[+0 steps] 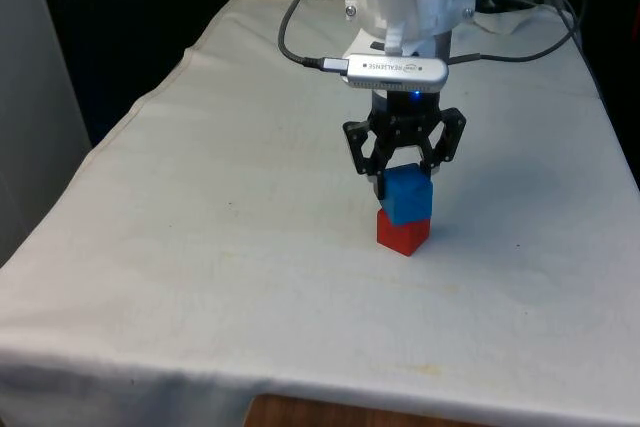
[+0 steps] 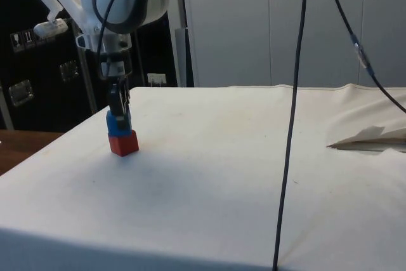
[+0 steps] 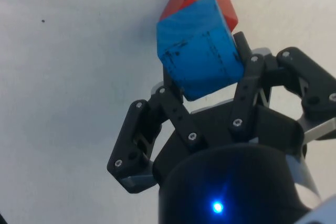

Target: Stack the two cubes.

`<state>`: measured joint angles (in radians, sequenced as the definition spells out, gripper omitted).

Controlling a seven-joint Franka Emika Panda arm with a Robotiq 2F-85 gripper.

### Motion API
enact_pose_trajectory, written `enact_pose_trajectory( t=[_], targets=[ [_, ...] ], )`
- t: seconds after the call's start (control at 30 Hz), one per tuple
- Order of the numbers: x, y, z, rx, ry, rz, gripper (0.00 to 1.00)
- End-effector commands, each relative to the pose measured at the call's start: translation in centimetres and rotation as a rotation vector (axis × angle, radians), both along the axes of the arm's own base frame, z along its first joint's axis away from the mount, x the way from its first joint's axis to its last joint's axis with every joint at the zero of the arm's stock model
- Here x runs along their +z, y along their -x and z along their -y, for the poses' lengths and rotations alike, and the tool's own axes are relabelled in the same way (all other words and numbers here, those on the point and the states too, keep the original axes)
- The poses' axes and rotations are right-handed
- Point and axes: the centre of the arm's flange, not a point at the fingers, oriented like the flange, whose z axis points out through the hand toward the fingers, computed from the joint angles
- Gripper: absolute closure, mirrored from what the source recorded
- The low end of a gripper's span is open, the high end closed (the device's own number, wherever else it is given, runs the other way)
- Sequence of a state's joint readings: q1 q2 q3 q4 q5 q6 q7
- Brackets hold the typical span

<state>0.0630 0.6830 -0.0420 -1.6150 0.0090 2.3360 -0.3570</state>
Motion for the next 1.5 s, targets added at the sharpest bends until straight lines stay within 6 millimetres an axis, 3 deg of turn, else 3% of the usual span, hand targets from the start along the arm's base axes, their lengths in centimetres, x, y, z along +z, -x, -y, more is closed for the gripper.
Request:
enact_pose_trajectory(
  t=[0.0, 0.43, 0.5, 0.63, 0.67, 0.73, 0.77, 1.0, 1.2, 1.23, 1.47],
  targets=[
    [0.0, 0.0, 0.0, 0.001, 0.0, 0.0, 0.96],
    [-0.1, 0.0, 0.2, 0.0, -0.001, 0.004, 0.94],
    [-0.1, -0.1, 0.1, 0.0, -0.001, 0.005, 0.81],
    [-0.1, 0.0, 0.1, 0.0, 0.001, 0.0, 0.42],
    [0.0, -0.1, 0.1, -0.001, -0.002, 0.006, 0.42],
    [0.0, -0.1, 0.2, -0.001, 0.0, 0.006, 0.07],
    [0.0, -0.1, 0.2, -0.001, 0.0, 0.006, 0.01],
    [0.0, -0.1, 0.1, 0.0, 0.0, 0.006, 0.0],
    [1.9, 0.0, 0.0, -0.003, 0.002, 0.012, 0.0],
    [1.5, -0.2, 0.0, -0.001, -0.001, 0.012, 0.0],
    [4.4, 0.1, 0.0, -0.007, 0.002, 0.016, 0.0]
  ],
)
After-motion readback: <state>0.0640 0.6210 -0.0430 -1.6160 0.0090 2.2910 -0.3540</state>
